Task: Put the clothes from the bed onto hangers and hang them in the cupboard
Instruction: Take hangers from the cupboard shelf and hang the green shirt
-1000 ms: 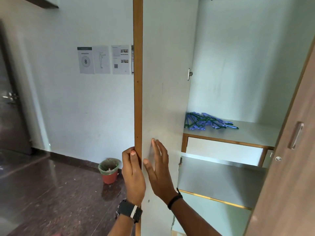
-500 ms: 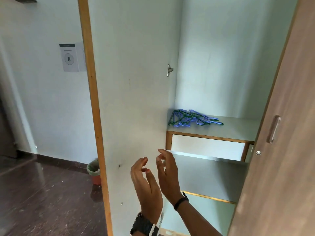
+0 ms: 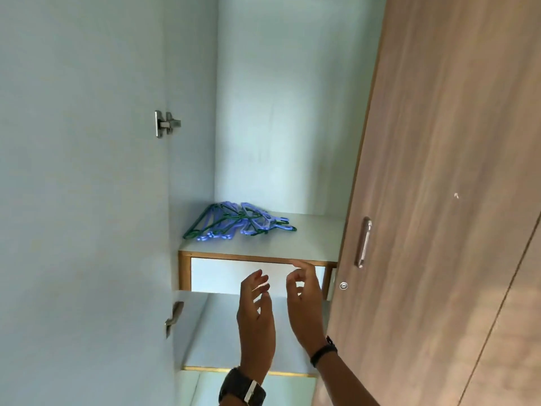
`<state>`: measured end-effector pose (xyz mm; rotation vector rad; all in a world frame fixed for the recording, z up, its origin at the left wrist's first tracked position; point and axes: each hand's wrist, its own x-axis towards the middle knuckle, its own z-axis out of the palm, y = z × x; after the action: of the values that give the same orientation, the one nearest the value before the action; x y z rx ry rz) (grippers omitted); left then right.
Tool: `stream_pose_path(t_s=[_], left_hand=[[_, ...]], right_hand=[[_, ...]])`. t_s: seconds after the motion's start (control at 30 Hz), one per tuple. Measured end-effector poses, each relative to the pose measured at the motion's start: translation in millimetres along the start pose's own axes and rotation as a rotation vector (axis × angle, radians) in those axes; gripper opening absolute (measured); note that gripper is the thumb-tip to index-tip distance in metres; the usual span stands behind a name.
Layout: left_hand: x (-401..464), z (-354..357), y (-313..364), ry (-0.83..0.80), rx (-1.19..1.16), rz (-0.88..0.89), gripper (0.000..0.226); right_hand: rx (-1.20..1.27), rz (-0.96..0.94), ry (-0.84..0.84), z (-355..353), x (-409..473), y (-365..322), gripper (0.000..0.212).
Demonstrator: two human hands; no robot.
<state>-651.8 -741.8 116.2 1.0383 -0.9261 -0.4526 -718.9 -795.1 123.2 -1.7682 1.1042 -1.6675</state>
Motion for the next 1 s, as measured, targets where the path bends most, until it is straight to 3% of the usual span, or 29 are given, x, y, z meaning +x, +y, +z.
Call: stream_pose_path(t_s=[0.17, 0.27, 0.33, 0.5, 0.63, 0.77, 0.87, 0.93, 1.0], left_hand=[[35.4, 80.7, -29.5, -0.153, -0.057, -0.117, 0.022], [70.6, 126.9, -49.2, -0.244, -0.097, -0.142, 0.029], [96.8, 153.4, -61.4, -0.309, -0.115, -0.152, 0.022], [156.9, 223.2, -82.4, -0.569, -0.12, -0.11, 0.028], [179.8, 257.8, -95.7, -0.764, -0.161, -0.088, 0.033], [178.4, 262.5, -118.0, -0.718, -0.186, -0.106, 0.063], [168.7, 258.2, -130.3, -0.68, -0.158, -0.13, 0.049], [162.1, 255.7, -130.9, -0.664, -0.153, -0.165, 0.033], [160.9, 254.2, -127.0, -0.651, -0.16, -0.176, 0.031]], right_hand=[[-0.074, 0.006, 0.115, -47.0, 65.4, 47.9, 0.019], [-0.193, 0.012, 0.19, -64.0, 107.9, 77.2, 0.021], [-0.311, -0.007, 0.282, -70.0, 134.0, 93.8, 0.024], [-0.49, 0.041, 0.434, -71.4, 186.9, 131.2, 0.035], [-0.344, -0.036, 0.497, -64.2, 199.2, 146.4, 0.041], [-0.304, -0.01, 0.405, -77.0, 200.6, 163.7, 0.053], [-0.257, 0.004, 0.394, -79.9, 200.8, 163.4, 0.033], [-0.213, -0.006, 0.409, -79.2, 198.7, 162.5, 0.03], [-0.181, -0.014, 0.437, -79.5, 198.2, 159.6, 0.029]])
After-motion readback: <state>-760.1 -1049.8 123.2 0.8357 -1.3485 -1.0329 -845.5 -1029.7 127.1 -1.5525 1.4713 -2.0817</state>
